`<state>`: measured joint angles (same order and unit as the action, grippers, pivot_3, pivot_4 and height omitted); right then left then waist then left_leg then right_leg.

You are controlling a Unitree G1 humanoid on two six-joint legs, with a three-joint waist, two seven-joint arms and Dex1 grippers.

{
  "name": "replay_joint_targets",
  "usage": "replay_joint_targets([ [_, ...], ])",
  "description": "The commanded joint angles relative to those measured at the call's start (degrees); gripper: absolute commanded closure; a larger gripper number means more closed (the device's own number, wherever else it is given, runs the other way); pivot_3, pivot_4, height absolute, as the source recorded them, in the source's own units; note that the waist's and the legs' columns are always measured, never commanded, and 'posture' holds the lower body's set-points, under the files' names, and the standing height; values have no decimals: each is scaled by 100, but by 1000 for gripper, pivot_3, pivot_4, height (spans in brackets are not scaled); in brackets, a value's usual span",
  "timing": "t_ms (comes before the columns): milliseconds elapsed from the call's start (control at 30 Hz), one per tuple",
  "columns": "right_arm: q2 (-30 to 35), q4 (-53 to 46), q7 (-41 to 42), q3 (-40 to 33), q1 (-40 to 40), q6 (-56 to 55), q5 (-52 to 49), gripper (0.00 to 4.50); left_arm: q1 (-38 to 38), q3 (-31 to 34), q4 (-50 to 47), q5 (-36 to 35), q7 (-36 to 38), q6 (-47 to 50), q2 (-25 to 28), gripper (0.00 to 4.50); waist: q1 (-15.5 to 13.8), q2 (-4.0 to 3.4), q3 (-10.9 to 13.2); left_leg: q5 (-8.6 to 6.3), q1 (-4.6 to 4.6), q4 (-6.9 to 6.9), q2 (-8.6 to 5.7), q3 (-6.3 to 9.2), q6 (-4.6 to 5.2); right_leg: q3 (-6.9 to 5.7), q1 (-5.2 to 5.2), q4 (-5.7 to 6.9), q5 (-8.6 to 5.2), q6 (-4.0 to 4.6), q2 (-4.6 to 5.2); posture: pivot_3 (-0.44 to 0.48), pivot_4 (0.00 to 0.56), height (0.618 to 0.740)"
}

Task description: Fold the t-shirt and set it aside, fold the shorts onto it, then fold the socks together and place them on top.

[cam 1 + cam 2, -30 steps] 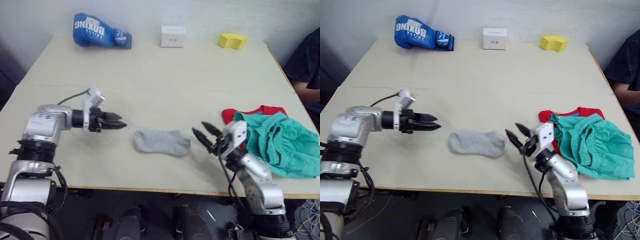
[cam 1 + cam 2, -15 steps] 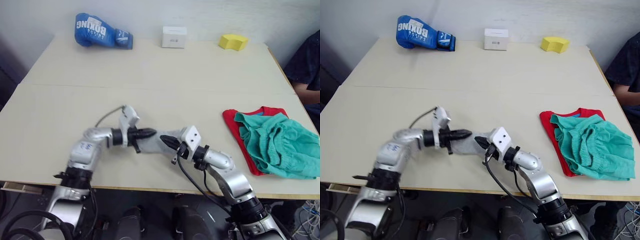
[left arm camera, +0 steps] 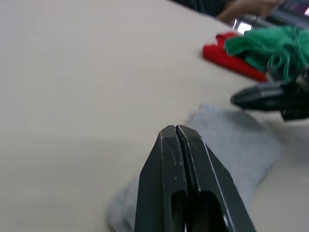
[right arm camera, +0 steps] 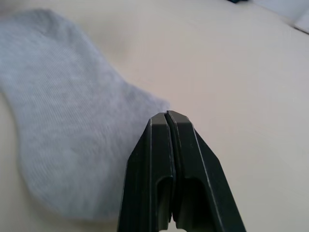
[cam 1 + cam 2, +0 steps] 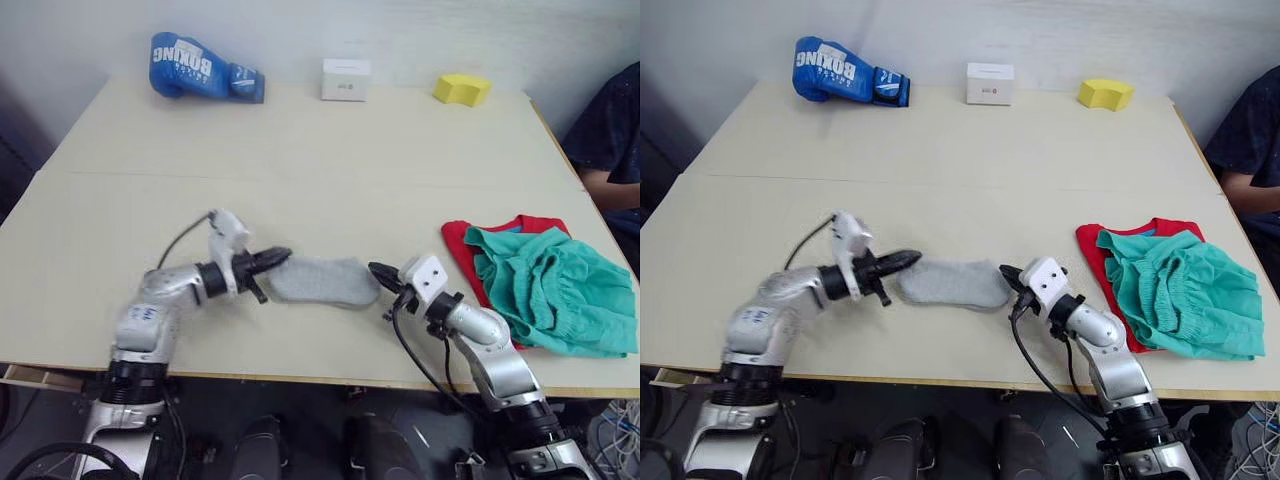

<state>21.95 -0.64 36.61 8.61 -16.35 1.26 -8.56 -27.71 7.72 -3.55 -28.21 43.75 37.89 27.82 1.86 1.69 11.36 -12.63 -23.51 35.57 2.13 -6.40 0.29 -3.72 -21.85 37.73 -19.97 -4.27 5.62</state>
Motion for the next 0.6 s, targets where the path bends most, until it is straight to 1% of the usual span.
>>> replay_joint_targets([
  [33, -152, -104, 308, 272, -494, 202, -42, 4500, -430, 381, 155, -515, 119, 994, 546, 3894, 21, 0, 0, 2, 3, 0, 2, -1, -3, 1, 0, 2, 0, 0, -5, 0, 150, 740],
  [133, -429, 351, 425, 580, -865, 120, 137, 4500, -797, 34, 610, -787, 154, 2909, 1114, 2965, 10, 0, 0, -1, 27, -12, 2, -1, -9, 0, 23, -6, -5, 6, -6, 0, 150, 740],
  [167, -438, 512, 487, 741, -933, 45, 299, 4500, -838, -74, 675, -892, 258, 3227, 1194, 2596, 8, 0, 0, -1, 28, -16, 1, -1, -9, 1, 24, -8, -6, 7, -7, 0, 150, 740],
  [233, -404, 712, 548, 927, -991, -178, 550, 4500, -929, -89, 778, -981, 211, 3573, 1149, 1926, -19, 2, 1, -3, 26, -19, -2, -4, -7, 3, 24, -14, -7, 6, -5, 0, 150, 740],
  [300, -394, 871, 529, 1029, -1007, -338, 737, 4500, -1038, -134, 1038, -647, -291, 3581, 941, 1315, -48, 8, 5, -4, 16, -17, -7, 3, -6, -1, 23, -22, -9, 4, 0, 0, 150, 740],
  [367, -389, 1040, 545, 1124, -986, -472, 887, 4500, -1010, -304, 1116, -499, -400, 3527, 875, 654, -36, 14, 3, -4, 11, -15, -17, 4, -2, -1, 21, -21, -8, 2, 10, 0, 150, 740],
  [400, -379, 1128, 546, 1154, -961, -543, 954, 4500, -1046, -243, 1205, -579, -436, 3742, 798, 346, -28, 16, 2, -4, 12, -14, -19, 4, -2, 0, 22, -21, -7, 0, 12, 0, 150, 740],
  [433, -359, 1196, 550, 1167, -918, -602, 1004, 4500, -1142, -231, 1321, -665, -492, 4317, 751, 19, -30, 19, 0, -4, 12, -14, -19, 3, -2, -1, 23, -20, -6, 0, 12, 0, 150, 740],
  [467, -341, 1228, 543, 1146, -862, -606, 1022, 4500, -1205, -369, 1386, -599, -616, 4661, 759, 19, -33, 22, -2, -4, 18, -14, -19, 4, -4, -1, 27, -19, -6, 0, 12, 0, 150, 740],
  [533, -294, 1231, 535, 1092, -748, -645, 1042, 4500, -1247, -405, 1434, -580, -698, 4825, 657, 19, -22, 25, -6, -6, 27, -15, -18, 7, -12, -3, 34, -17, -6, 0, 11, 0, 150, 740],
  [600, -254, 1174, 532, 1054, -670, -620, 1041, 4500, -1325, -299, 1405, -615, -798, 4905, 480, 19, -23, 27, -9, -16, 33, -17, -18, 7, -30, -1, 37, -17, -7, 0, 11, 0, 150, 740],
])
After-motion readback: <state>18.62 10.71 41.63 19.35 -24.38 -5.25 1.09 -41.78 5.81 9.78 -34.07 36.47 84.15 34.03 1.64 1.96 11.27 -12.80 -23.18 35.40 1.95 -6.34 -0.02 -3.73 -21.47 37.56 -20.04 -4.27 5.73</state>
